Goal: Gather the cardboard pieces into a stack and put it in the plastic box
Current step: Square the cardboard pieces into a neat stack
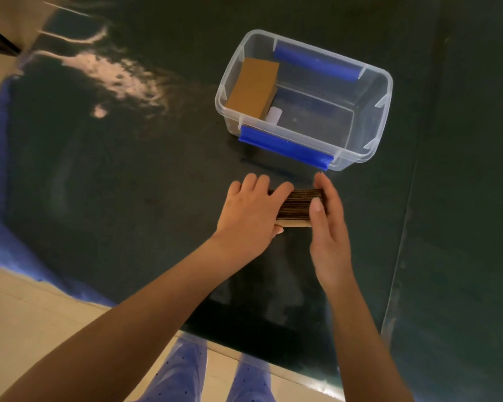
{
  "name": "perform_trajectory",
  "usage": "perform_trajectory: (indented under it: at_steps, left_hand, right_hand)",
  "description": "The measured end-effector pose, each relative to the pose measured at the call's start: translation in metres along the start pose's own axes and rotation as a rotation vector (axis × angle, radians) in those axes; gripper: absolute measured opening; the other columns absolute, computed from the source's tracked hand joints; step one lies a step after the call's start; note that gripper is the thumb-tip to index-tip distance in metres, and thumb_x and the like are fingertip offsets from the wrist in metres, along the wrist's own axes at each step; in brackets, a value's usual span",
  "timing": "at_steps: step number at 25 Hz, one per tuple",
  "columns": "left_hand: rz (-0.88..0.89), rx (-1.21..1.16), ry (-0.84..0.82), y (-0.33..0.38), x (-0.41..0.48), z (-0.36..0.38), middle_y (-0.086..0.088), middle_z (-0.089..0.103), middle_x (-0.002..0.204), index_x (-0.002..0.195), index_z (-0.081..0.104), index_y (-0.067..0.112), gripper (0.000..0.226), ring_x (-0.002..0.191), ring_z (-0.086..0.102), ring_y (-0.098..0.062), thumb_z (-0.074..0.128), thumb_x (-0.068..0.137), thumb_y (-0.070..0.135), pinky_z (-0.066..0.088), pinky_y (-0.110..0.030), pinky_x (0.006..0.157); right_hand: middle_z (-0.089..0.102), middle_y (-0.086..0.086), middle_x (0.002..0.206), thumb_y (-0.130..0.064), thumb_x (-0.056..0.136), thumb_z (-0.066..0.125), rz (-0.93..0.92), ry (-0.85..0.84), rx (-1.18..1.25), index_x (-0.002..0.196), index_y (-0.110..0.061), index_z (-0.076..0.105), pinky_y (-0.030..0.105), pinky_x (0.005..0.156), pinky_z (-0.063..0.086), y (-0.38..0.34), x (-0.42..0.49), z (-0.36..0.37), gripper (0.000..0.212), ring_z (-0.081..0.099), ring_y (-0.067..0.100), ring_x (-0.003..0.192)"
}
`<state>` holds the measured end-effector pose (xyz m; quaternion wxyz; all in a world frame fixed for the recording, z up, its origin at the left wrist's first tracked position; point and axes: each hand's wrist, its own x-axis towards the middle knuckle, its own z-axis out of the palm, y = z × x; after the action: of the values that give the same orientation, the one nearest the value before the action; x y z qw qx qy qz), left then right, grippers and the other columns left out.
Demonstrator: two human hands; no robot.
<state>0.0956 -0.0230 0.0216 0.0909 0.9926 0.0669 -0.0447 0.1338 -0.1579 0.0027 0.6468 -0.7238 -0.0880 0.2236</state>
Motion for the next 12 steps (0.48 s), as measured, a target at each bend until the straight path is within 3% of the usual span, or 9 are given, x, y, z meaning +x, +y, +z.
perform_trajectory:
  at_steps: [3, 7, 12]
  left_hand:
    - [-0.01, 0.007, -0.02, 0.002, 0.001, 0.013, -0.009, 0.049, 0.123, 0.135, 0.022, 0.026, 0.083, 0.113, 0.044, -0.027, 0.07, 0.07, 0.046, 0.035, -0.043, 0.097]
    - [-0.005, -0.042, 0.04, -0.01, -0.007, 0.012, -0.01, 0.048, 0.129, 0.139, 0.023, 0.021, 0.097, 0.118, 0.044, -0.027, 0.074, 0.063, 0.05, 0.034, -0.044, 0.1]
    - [0.009, -0.099, 0.02, -0.014, -0.015, 0.014, -0.009, 0.05, 0.127, 0.129, 0.038, 0.014, 0.08, 0.117, 0.045, -0.026, 0.076, 0.065, 0.041, 0.039, -0.04, 0.098]
  right_hand:
    - [0.054, -0.008, 0.128, -0.024, 0.097, 0.044, 0.02, 0.149, -0.004, 0.135, -0.02, 0.044, 0.002, 0.075, 0.044, 0.017, 0.01, 0.005, 0.038, 0.053, -0.017, 0.101]
    - [0.06, -0.016, 0.105, -0.017, 0.097, 0.044, 0.013, 0.184, 0.023, 0.122, -0.018, 0.055, 0.012, 0.073, 0.051, 0.024, 0.016, 0.011, 0.027, 0.06, -0.007, 0.092]
    - [0.062, -0.006, 0.119, -0.023, 0.096, 0.04, 0.022, 0.203, 0.084, 0.121, -0.016, 0.058, 0.019, 0.086, 0.049, 0.028, 0.015, 0.011, 0.032, 0.058, 0.002, 0.104]
